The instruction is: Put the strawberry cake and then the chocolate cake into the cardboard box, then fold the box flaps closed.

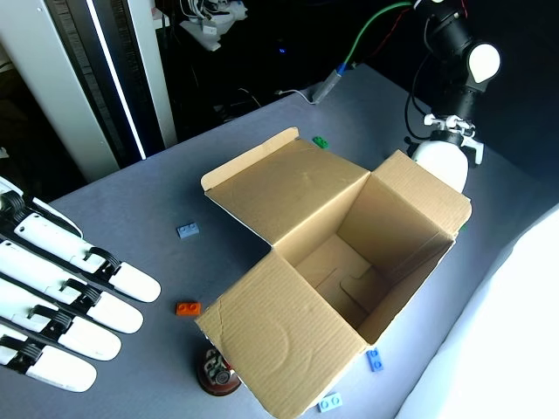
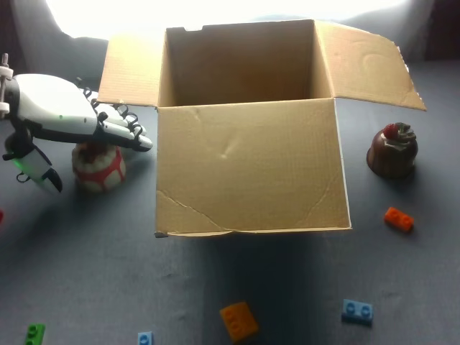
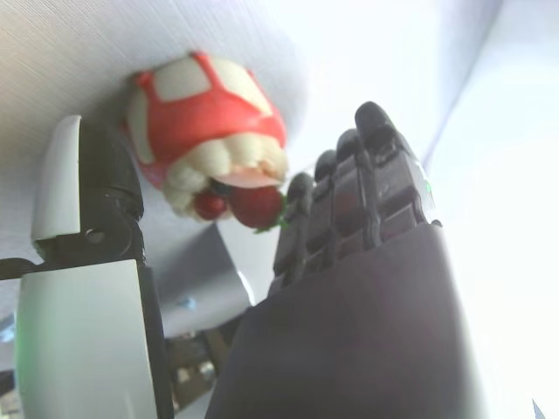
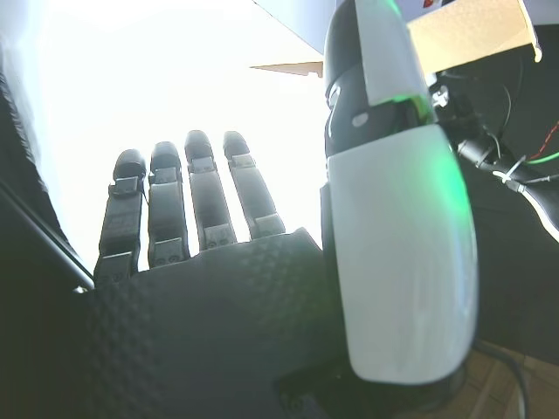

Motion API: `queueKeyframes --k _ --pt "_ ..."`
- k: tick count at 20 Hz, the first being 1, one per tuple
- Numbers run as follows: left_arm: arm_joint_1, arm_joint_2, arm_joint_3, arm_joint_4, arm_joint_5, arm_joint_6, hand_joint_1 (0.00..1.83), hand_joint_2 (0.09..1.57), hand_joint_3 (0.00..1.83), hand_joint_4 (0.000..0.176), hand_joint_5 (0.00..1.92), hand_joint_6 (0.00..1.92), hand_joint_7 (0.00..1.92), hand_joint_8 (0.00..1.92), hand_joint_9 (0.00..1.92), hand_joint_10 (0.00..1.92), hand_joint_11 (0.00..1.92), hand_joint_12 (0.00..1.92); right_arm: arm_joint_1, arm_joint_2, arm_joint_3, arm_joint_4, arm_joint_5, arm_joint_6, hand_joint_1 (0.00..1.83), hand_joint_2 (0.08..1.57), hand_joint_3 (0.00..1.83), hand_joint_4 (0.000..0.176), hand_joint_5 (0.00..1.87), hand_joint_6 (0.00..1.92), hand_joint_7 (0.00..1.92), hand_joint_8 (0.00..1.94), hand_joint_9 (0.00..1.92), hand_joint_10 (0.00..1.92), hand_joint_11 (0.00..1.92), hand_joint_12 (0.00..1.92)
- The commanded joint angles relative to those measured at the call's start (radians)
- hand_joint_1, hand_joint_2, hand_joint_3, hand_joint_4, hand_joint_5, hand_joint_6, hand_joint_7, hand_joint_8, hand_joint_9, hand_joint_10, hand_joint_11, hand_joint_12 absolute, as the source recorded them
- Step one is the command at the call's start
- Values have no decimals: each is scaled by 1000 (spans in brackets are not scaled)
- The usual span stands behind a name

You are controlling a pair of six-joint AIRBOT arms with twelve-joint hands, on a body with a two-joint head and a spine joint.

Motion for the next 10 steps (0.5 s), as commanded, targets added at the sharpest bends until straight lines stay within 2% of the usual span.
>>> queueKeyframes --k 1,2,4,6,8,9,10 --pt "0 4 5 -71 -1 4 1239 940 0 30 87 3 60 4 86 2 0 498 15 12 3 10 115 -3 736 1023 0 0 0 0 55 10 29 12 0 0" --pt "4 3 5 -73 1 4 1242 941 0 30 91 3 70 5 96 4 0 527 15 12 3 10 115 -3 715 1031 0 0 0 0 50 7 21 8 0 0" --pt "8 1 3 -74 4 4 1253 945 0 32 140 9 152 12 184 18 0 709 15 12 3 10 115 -3 732 1028 0 0 0 0 54 8 19 7 0 0" --pt "13 -1 3 -79 7 5 1268 961 1 34 298 15 390 14 420 34 102 1007 15 11 3 10 114 -3 737 1026 0 0 0 0 36 1 18 6 0 0" --pt "15 -3 1 -84 11 10 1276 973 2 26 463 25 575 27 614 65 216 1160 15 11 3 10 114 -3 709 1031 0 0 0 0 35 1 10 3 0 0" --pt "17 -3 0 -86 14 16 1288 974 1 1 575 10 663 36 687 201 282 1260 15 11 3 10 113 -3 721 1029 0 0 0 0 49 7 19 6 0 0" --pt "19 -4 -2 -88 15 19 1285 1011 2 0 609 4 683 48 589 541 284 1328 15 11 3 10 112 -3 724 1030 0 0 0 0 54 8 22 7 0 0"
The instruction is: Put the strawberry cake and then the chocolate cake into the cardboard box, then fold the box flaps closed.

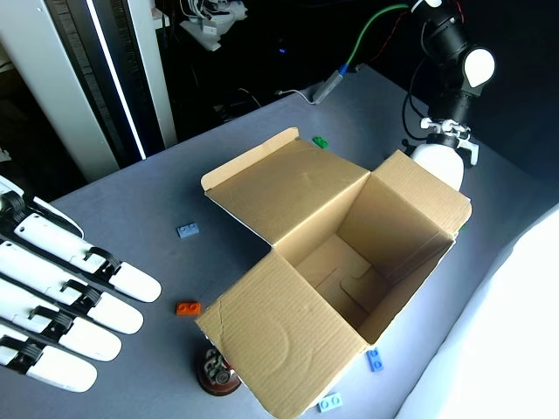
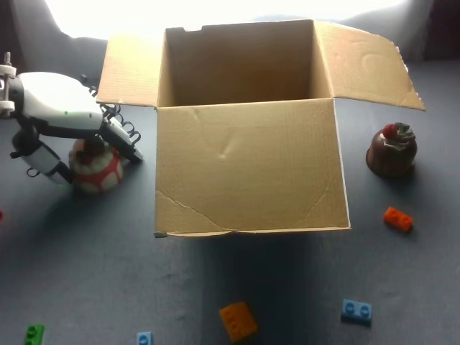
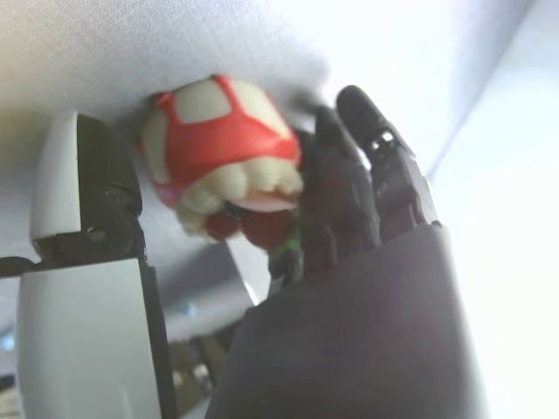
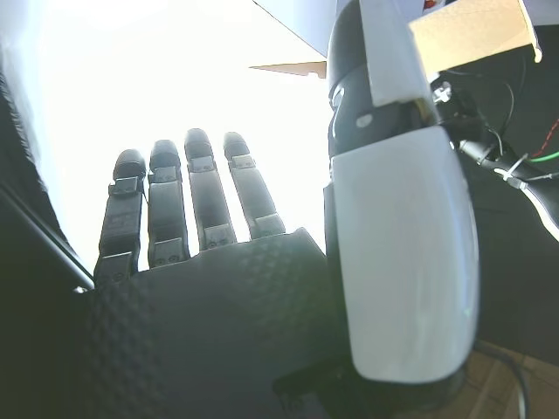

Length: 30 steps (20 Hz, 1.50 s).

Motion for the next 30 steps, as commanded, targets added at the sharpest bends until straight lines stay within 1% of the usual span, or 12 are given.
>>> queueKeyframes --k 1,2,3,4,5,7,10,12,23,25,29,30 --pt "8 5 1 -18 0 7 1315 1043 7 0 681 26 717 118 514 930 331 1415 15 11 3 9 112 -3 709 1035 1 0 0 0 53 7 23 8 9 4" --pt "11 5 -2 -18 2 8 1320 1070 6 0 712 61 552 594 449 1190 347 1502 15 11 3 9 111 -3 705 1036 1 0 0 0 56 8 24 8 11 6" --pt "14 5 -6 -18 2 8 1310 1211 0 0 629 531 672 1271 479 1414 405 1627 15 11 2 9 109 -3 702 1035 1 0 0 0 62 10 25 9 7 4" --pt "15 5 -6 -18 2 8 1305 1258 5 0 613 1220 650 1486 660 1570 465 1739 15 11 2 9 108 -3 689 1033 0 0 0 0 62 9 24 8 10 7" --pt "15 5 -6 -18 2 8 1306 1263 3 0 622 1371 663 1502 699 1586 471 1769 15 11 2 9 108 -3 690 1034 0 0 0 0 65 10 29 10 11 8" --pt "13 5 -3 -18 1 8 1302 1278 2 0 653 1361 641 1557 648 1684 432 1818 15 11 1 9 107 -3 721 1030 0 0 0 0 73 10 36 12 0 9" --pt "11 7 -2 -17 -6 6 1308 1267 0 0 679 1339 666 1510 662 1641 425 1789 15 12 0 9 106 -3 728 1032 0 0 0 0 62 4 32 10 0 0" --pt "1 7 7 -6 -17 -1 1289 1295 3 0 607 1469 618 1568 630 1675 433 1788 15 12 0 9 106 -4 688 1046 5 0 0 0 66 4 23 6 0 0" --pt "-137 25 78 60 -104 -48 1310 1262 0 0 648 1347 686 1474 699 1619 431 1783 15 12 0 9 106 -7 741 1026 0 0 0 0 76 4 46 14 0 0" --pt "-160 25 106 83 -126 -53 1302 1274 2 0 609 1422 660 1498 695 1633 430 1823 15 12 0 9 106 -8 735 1024 0 0 0 0 73 2 54 17 0 0" --pt "-223 30 149 117 -157 -70 1307 1267 0 0 642 1362 672 1493 699 1649 456 1873 15 12 0 9 106 -9 740 1038 3 0 0 0 53 0 38 9 0 0" --pt "-248 32 160 129 -166 -72 1305 1266 0 0 621 1429 688 1444 709 1620 442 1861 15 12 0 9 106 -9 734 1033 0 0 0 0 54 0 33 7 0 0"
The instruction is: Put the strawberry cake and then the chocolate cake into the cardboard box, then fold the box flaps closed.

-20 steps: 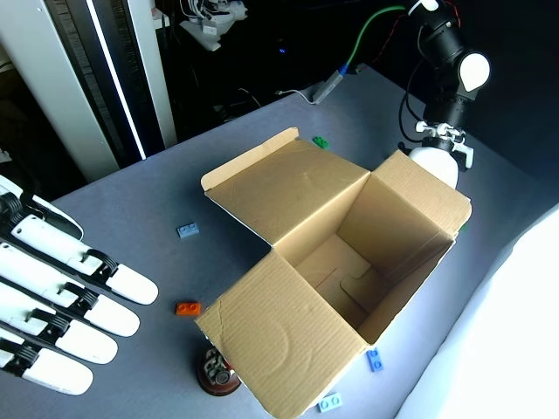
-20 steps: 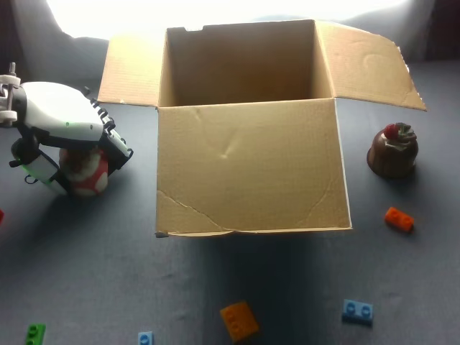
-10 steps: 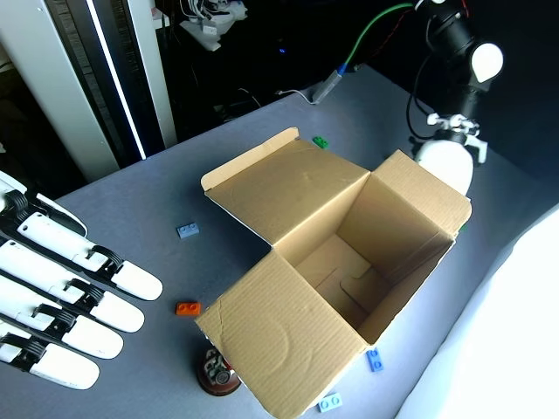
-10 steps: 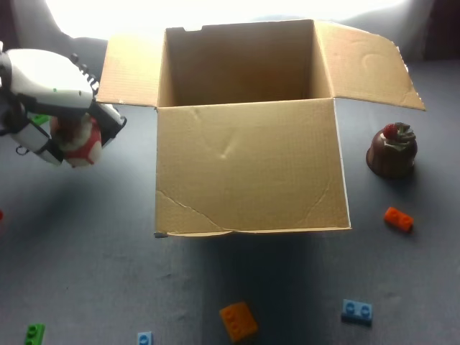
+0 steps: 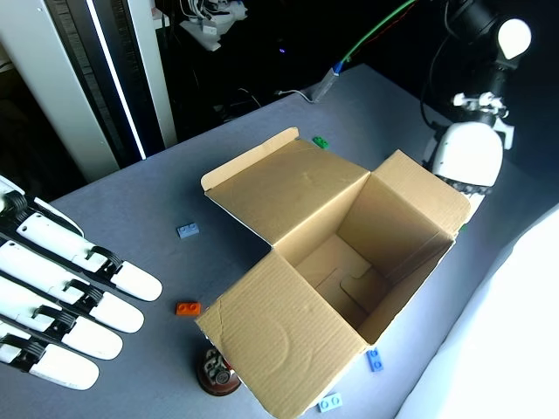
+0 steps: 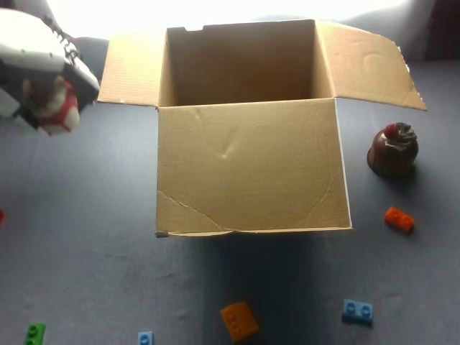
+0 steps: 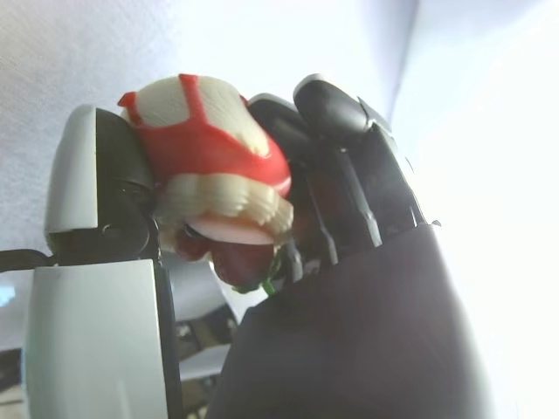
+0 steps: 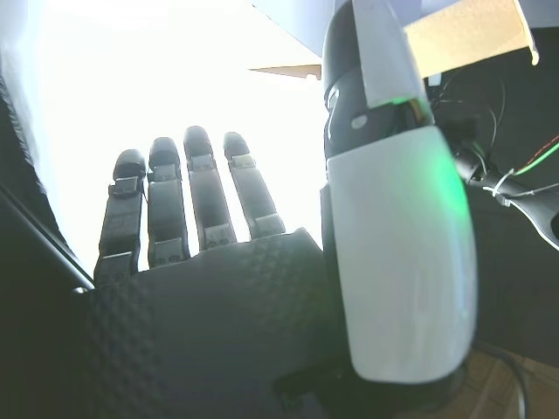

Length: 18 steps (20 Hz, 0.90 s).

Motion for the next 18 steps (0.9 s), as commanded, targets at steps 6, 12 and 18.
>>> queueKeyframes --k 6,12,18 --pt "-94 30 7 -31 -21 -12 1300 1278 1 0 606 1446 666 1482 677 1661 413 1894 15 12 2 9 111 -7 688 1041 4 0 0 0 76 8 32 6 11 5" --pt "-175 41 17 -6 -23 -12 1310 1272 0 0 672 1302 665 1528 660 1707 476 1915 23 12 -12 9 111 -49 723 1029 0 0 0 0 62 7 46 13 23 19" --pt "-251 43 17 5 -38 -12 1297 1286 2 0 627 1417 631 1562 650 1689 469 1918 22 12 -19 9 112 -49 711 1035 0 0 0 0 71 4 79 21 0 142"
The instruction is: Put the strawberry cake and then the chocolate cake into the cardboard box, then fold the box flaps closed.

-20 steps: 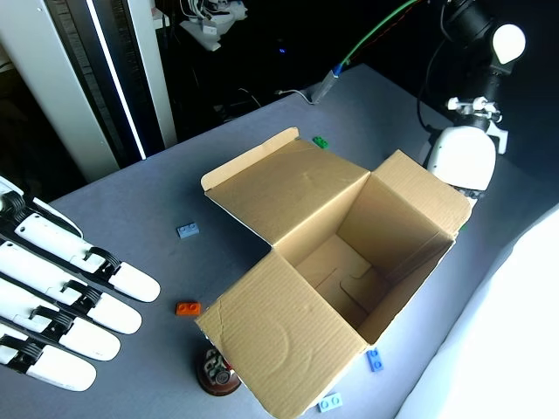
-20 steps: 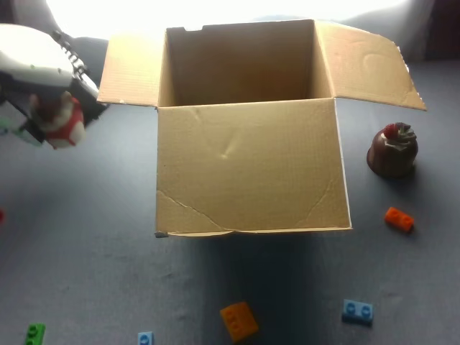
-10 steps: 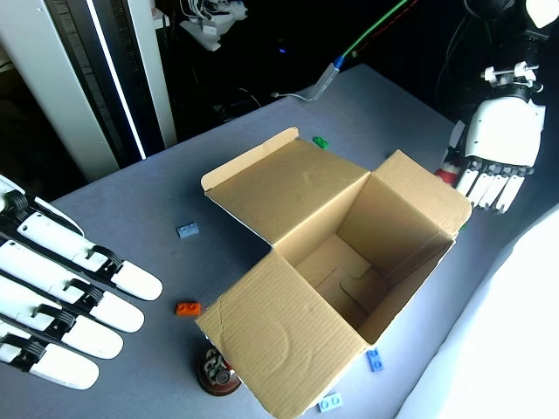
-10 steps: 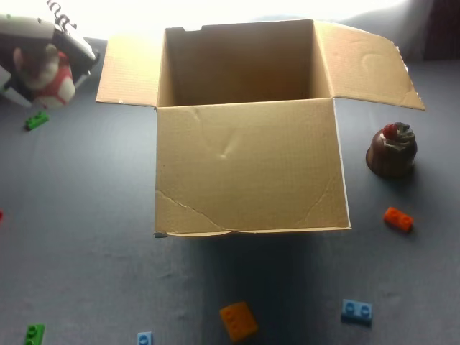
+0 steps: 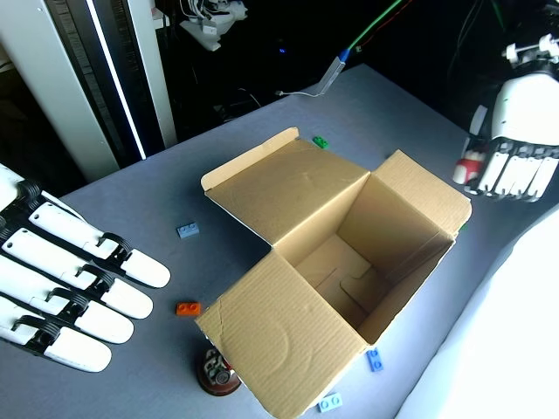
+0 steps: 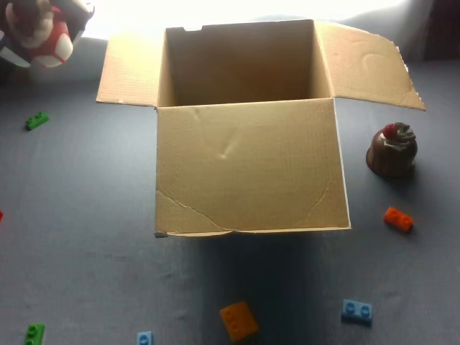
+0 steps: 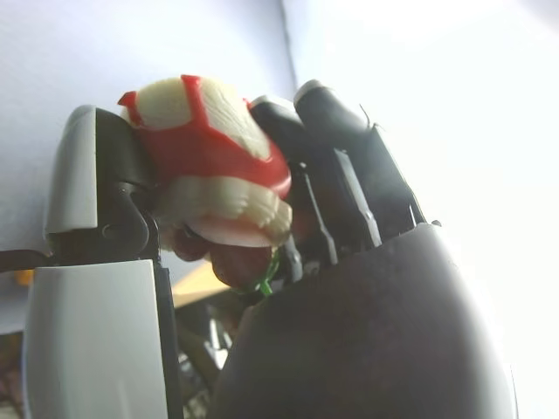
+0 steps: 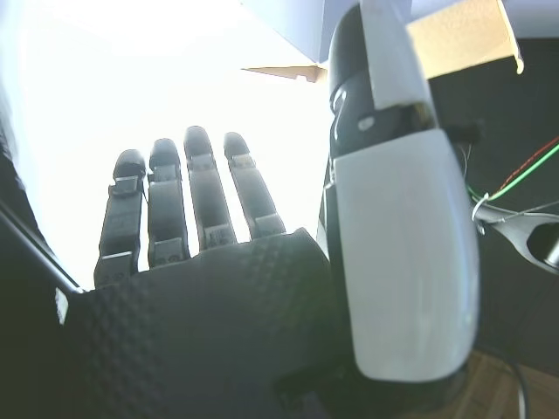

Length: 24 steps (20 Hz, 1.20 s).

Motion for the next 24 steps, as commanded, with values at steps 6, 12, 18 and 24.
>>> queueKeyframes --k 6,12,18,24 --pt "-102 36 -31 -66 -15 1 1301 1295 0 0 618 1360 609 1604 647 1734 437 1921 42 12 -12 9 88 -4 756 1024 0 0 0 0 66 4 54 7 0 169" --pt "-163 52 -112 -22 -69 -59 1291 1302 1 0 600 1437 598 1603 636 1722 450 1920 43 13 -13 9 83 -8 690 1036 2 0 0 0 61 0 36 1 0 99" --pt "-175 74 -264 21 -65 -111 1297 1301 2 0 602 1396 600 1633 634 1729 436 1917 42 14 -13 9 81 -8 709 1034 0 0 0 0 76 5 57 10 0 161" --pt "-179 66 -365 62 -43 -111 1298 1296 1 0 615 1377 609 1604 639 1731 449 1921 42 15 -13 9 80 -7 707 1041 2 0 0 0 57 1 42 3 0 129"
